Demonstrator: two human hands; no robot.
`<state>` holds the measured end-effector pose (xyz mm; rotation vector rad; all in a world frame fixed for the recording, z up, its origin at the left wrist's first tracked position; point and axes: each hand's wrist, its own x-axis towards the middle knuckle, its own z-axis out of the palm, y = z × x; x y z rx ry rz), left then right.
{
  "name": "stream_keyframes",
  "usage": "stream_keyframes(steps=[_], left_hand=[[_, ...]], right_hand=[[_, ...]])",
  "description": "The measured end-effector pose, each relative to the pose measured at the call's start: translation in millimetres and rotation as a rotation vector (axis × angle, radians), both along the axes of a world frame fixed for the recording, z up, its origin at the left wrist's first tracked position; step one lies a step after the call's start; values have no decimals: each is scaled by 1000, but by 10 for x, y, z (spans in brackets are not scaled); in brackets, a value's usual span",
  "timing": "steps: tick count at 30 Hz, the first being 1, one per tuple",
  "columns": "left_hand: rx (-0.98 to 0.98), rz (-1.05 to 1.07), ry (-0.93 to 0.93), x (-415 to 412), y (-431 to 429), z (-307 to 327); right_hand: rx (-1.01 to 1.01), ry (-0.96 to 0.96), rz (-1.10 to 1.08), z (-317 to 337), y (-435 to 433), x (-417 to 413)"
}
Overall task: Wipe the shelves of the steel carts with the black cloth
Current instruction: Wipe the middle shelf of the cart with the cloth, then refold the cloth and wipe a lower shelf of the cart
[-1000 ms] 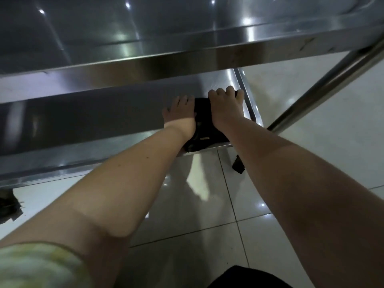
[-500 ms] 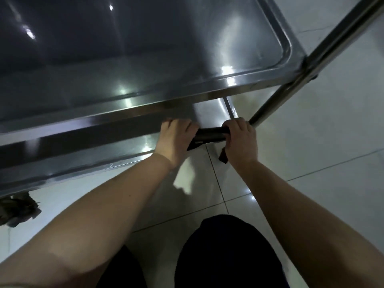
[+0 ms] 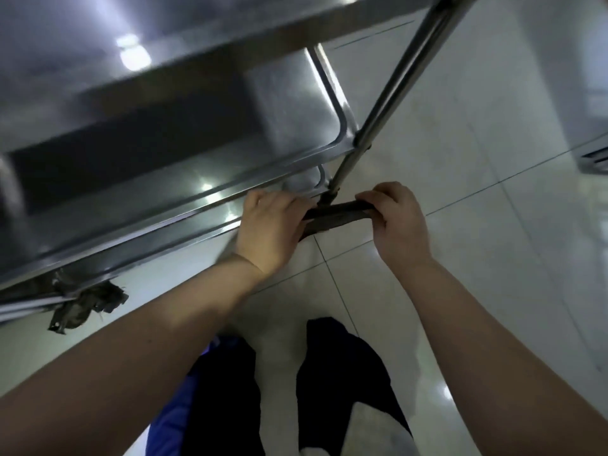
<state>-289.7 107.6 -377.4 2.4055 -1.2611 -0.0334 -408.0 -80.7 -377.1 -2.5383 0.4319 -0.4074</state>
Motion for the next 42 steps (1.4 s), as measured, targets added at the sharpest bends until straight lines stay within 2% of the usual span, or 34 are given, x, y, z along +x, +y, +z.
stream_keyframes(steps=[7, 13, 23, 31, 38, 42], left_hand=[[-74, -29, -122, -228, -131, 2006], [-76, 1, -237, -224, -185, 3743], [-112, 147, -579, 132, -240, 5831], [-211, 278, -703, 607, -757, 6784], [-325, 309, -772, 1371, -1399, 7233], [-370, 276, -794, 1946, -1866, 7294]], right_hand=[[46, 33, 104, 2069, -262, -190], [-50, -83, 225, 3672, -486, -184], [-250, -202, 404, 5772, -663, 427], [-434, -330, 293, 6833, -1060, 1101], [-490, -442, 175, 7353, -1578, 1701], [-544, -472, 111, 7378, -1981, 2102]])
